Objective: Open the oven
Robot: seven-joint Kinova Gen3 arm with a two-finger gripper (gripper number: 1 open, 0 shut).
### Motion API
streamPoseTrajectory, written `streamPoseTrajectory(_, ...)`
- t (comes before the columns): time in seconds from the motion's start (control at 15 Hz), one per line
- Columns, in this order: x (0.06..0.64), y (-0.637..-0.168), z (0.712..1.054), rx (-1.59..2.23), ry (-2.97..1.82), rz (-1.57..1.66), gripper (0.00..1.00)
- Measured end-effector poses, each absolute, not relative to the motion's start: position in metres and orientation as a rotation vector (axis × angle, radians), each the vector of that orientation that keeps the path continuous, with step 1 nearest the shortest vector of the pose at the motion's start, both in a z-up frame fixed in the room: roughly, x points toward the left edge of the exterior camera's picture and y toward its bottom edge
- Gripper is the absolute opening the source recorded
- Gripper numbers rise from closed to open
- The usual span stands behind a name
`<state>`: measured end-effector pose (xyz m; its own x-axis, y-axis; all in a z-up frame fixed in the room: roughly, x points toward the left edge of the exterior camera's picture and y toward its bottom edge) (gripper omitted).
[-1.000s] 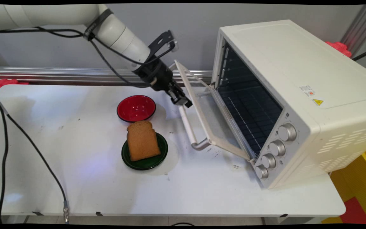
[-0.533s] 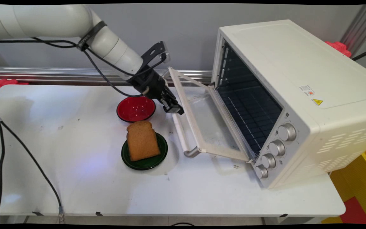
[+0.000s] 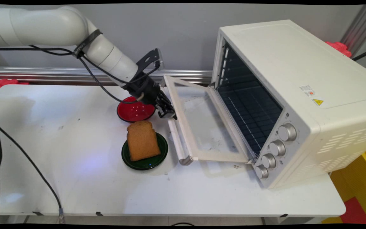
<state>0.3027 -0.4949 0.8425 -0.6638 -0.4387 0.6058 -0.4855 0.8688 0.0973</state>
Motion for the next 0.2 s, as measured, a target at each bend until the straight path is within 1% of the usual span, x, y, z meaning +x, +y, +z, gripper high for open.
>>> streamPoseTrajectory(0.2, 0.3067, -0.4933, 0.8380, 0.662, -2.393, 0.096, 0.00)
